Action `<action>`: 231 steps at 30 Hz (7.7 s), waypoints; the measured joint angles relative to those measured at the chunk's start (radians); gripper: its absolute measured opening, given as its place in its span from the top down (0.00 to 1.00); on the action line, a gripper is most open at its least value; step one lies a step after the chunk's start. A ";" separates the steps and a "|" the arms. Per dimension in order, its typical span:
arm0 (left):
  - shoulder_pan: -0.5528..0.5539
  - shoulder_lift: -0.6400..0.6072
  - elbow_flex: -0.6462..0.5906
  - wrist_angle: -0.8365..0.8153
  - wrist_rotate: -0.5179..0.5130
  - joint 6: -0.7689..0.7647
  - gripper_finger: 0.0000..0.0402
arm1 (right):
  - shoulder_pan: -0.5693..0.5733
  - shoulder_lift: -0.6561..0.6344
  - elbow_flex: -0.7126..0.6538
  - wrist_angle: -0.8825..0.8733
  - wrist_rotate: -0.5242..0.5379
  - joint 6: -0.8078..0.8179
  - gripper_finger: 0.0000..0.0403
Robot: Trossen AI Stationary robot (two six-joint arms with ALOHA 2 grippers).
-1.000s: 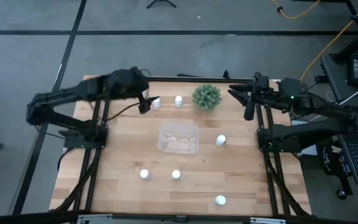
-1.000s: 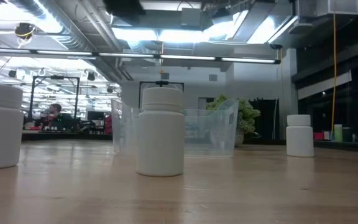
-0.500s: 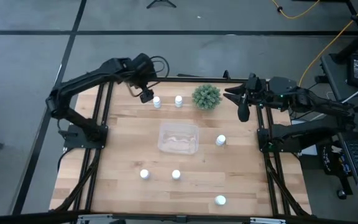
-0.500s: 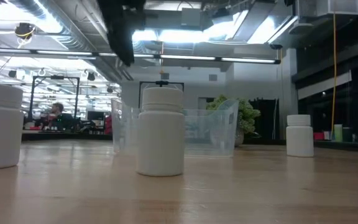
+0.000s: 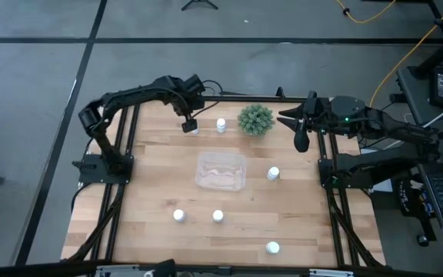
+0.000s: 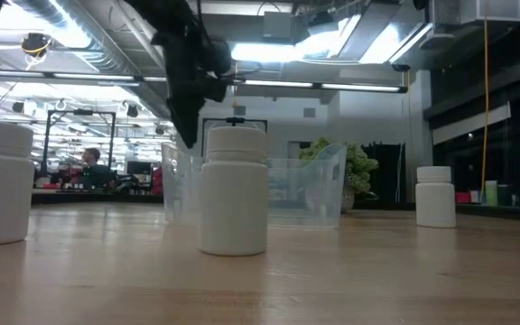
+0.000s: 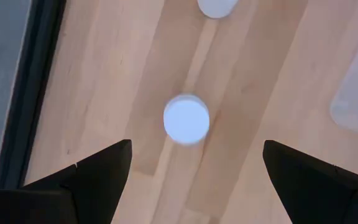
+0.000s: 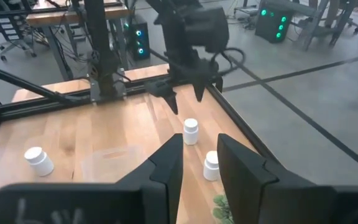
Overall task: Pick and place pill bottles into a basket
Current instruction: Put the white pill bottle into the transparent bin
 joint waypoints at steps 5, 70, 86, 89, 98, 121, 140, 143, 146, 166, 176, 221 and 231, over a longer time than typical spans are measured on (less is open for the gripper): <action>0.002 0.053 0.000 0.052 0.030 -0.012 0.11 | 0.000 0.000 0.000 -0.003 0.000 -0.006 0.74; -0.182 -0.201 0.010 -0.024 0.312 -0.081 0.58 | 0.000 0.000 -0.002 0.023 0.002 -0.033 0.74; -0.409 -0.185 0.010 -0.009 0.265 0.092 0.58 | 0.000 0.003 -0.002 0.260 0.002 0.029 0.74; -0.415 -0.154 0.010 0.000 0.234 0.119 0.58 | 0.000 0.003 -0.002 0.258 0.002 0.074 0.74; -0.441 0.026 0.080 -0.009 0.198 0.116 0.58 | 0.002 0.003 -0.002 0.222 -0.059 0.099 0.74; -0.484 0.291 0.228 -0.065 0.137 -0.020 0.58 | 0.001 0.001 -0.002 0.063 -0.204 0.047 0.74; -0.485 0.280 0.087 -0.017 0.091 0.001 0.58 | 0.001 0.001 -0.001 0.062 -0.200 0.051 0.74; -0.485 0.277 0.087 0.033 0.083 -0.003 0.58 | 0.001 0.001 -0.001 0.062 -0.200 0.051 0.74; -0.486 0.277 0.086 0.050 0.058 -0.008 0.57 | 0.001 0.001 -0.001 0.062 -0.200 0.051 0.74; -0.479 0.154 0.158 -0.037 -0.011 -0.074 0.23 | 0.002 0.002 0.000 0.063 -0.216 0.019 0.74; -0.478 -0.086 0.280 -0.079 -0.258 -0.174 0.19 | 0.002 0.027 0.000 0.003 -0.268 -0.018 0.73; -0.450 -0.382 0.280 -0.061 -0.559 -0.280 0.19 | 0.102 0.610 -0.001 -0.519 -0.251 0.652 0.04; -0.452 -0.383 0.280 -0.061 -0.552 -0.311 0.19 | 0.119 0.690 -0.002 -0.530 -0.200 0.626 0.04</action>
